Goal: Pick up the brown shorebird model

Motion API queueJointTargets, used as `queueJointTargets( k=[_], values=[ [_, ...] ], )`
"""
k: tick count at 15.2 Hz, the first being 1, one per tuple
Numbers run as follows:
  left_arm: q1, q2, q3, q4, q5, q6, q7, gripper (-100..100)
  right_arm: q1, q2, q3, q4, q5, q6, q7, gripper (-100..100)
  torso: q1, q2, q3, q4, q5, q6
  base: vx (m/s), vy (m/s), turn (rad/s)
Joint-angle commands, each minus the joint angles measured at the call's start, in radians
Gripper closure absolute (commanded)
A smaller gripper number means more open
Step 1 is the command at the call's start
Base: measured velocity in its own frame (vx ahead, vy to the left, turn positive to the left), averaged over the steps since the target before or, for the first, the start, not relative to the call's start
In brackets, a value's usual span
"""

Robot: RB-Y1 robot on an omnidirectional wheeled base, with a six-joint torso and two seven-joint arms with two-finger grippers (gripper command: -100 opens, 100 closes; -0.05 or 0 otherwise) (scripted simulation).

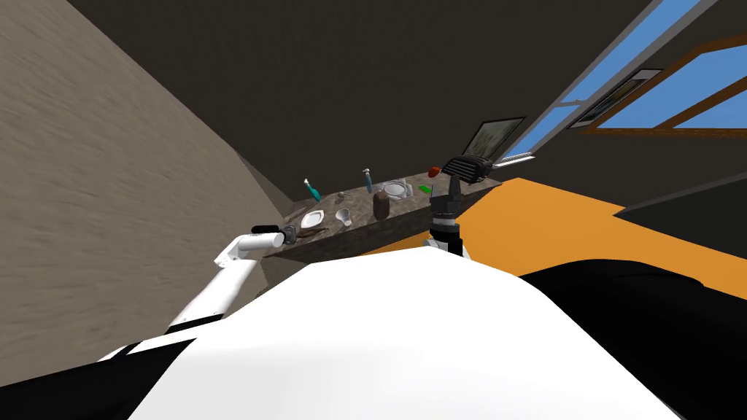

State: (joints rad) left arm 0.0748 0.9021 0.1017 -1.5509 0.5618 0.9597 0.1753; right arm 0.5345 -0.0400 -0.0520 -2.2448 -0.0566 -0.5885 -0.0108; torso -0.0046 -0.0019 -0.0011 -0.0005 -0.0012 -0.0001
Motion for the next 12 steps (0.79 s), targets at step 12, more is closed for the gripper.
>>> queueJointTargets(
  k=[12],
  values=[
    [-0.058, 0.072, 0.007, 0.112, 0.105, 0.24, 0.038, -100, 0.0, 0.0, 0.0, 0.0, 0.0, 0.0, 0.0, 0, 0.0, 0.0, 0.0, 0.0, 0.0, 0.0, 0.038, -0.063, -0.038]
  ],
)
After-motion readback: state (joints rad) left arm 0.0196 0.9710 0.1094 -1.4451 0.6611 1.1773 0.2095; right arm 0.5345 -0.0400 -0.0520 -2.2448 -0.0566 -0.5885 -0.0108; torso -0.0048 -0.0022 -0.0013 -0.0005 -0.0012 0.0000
